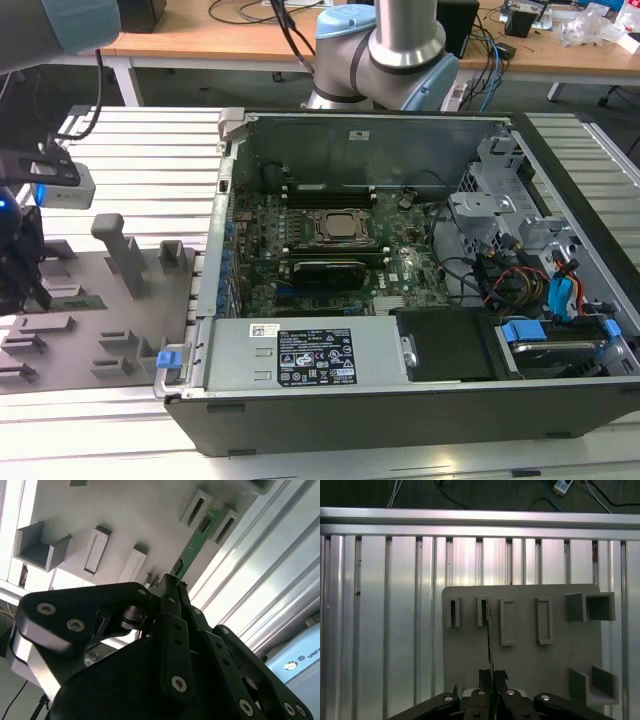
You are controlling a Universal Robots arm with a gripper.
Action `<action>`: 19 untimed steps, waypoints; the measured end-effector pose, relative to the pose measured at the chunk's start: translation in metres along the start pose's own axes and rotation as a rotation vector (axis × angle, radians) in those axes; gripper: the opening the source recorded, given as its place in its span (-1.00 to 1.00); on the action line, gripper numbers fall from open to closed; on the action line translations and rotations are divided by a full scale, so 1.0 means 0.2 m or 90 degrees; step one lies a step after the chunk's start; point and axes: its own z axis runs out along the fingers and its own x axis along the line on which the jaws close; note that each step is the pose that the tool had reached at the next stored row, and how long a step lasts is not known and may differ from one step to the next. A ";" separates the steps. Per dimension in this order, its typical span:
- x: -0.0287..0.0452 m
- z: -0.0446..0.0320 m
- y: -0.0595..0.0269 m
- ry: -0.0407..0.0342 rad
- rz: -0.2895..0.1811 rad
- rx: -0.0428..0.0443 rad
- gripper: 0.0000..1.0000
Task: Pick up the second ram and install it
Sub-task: 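Pick up the second ram and move it above second insertion slot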
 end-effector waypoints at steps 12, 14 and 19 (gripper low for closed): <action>-0.006 -0.099 0.004 0.0000 0.000 0.0001 -0.73; -0.007 -0.113 0.005 0.0000 0.000 0.0000 -0.73; -0.011 -0.156 0.007 0.0000 0.000 0.0000 -0.73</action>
